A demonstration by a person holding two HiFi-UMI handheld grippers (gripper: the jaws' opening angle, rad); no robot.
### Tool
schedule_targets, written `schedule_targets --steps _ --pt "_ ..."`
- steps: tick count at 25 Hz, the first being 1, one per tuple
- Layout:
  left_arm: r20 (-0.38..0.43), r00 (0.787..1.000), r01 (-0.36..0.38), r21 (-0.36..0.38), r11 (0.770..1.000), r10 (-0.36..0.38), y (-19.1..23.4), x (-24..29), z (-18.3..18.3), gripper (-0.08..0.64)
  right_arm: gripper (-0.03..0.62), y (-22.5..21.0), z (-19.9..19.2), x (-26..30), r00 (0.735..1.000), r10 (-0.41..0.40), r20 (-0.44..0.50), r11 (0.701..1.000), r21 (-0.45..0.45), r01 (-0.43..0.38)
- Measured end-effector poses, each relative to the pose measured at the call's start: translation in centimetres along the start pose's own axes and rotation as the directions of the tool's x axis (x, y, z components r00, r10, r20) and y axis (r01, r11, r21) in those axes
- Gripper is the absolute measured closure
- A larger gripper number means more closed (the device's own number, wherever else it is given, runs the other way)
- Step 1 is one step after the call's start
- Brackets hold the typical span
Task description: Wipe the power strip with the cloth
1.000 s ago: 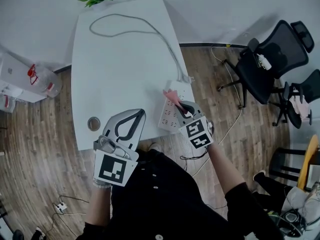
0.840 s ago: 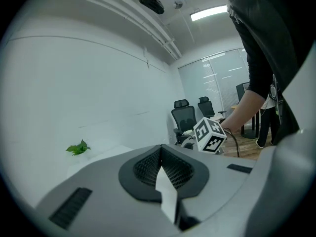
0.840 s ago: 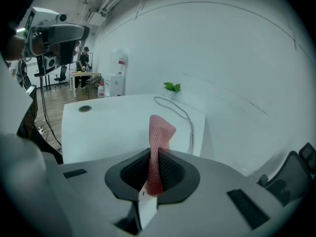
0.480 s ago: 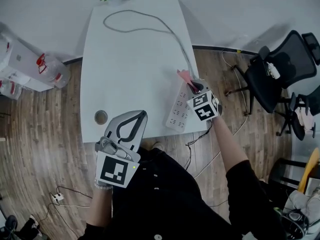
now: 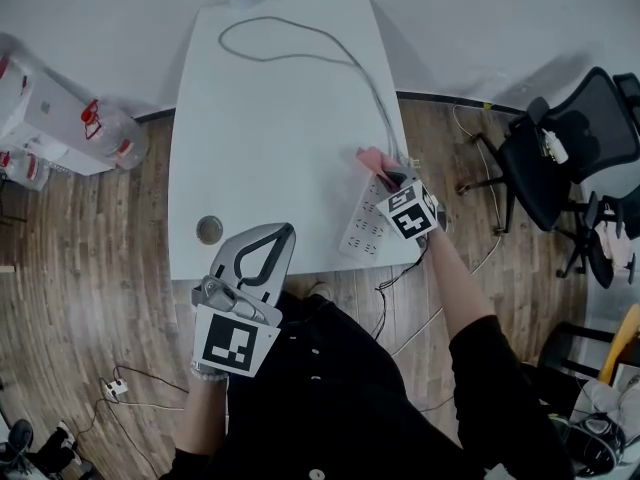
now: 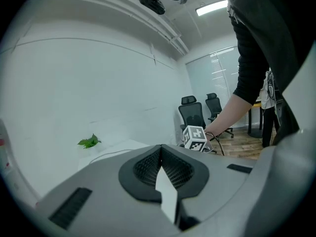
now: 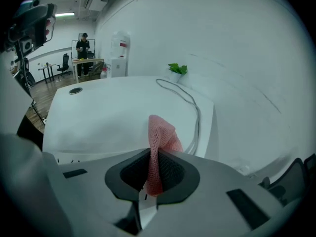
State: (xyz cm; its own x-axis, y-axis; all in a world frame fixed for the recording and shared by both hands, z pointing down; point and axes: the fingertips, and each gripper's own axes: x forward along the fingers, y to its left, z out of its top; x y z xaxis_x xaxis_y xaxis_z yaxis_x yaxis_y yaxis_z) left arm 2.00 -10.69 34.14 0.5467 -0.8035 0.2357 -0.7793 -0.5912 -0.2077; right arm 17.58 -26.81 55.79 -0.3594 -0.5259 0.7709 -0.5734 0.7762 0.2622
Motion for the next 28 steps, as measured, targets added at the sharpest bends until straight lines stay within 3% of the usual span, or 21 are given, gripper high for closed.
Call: schedule_targets --steps 17,28 --pt "0.019 0.999 0.031 0.023 0.999 -0.031 -0.4 0.8 0.5 0.546 0.538 7.6 -0.6 -2.7 0.992 0.116 0.057 0.993 -0.022 -0.115" --pt "0.025 0.998 0.053 0.021 0.998 -0.054 -0.6 1.1 0.6 0.546 0.538 13.8 -0.8 -5.1 0.973 0.204 0.104 0.978 0.019 -0.207"
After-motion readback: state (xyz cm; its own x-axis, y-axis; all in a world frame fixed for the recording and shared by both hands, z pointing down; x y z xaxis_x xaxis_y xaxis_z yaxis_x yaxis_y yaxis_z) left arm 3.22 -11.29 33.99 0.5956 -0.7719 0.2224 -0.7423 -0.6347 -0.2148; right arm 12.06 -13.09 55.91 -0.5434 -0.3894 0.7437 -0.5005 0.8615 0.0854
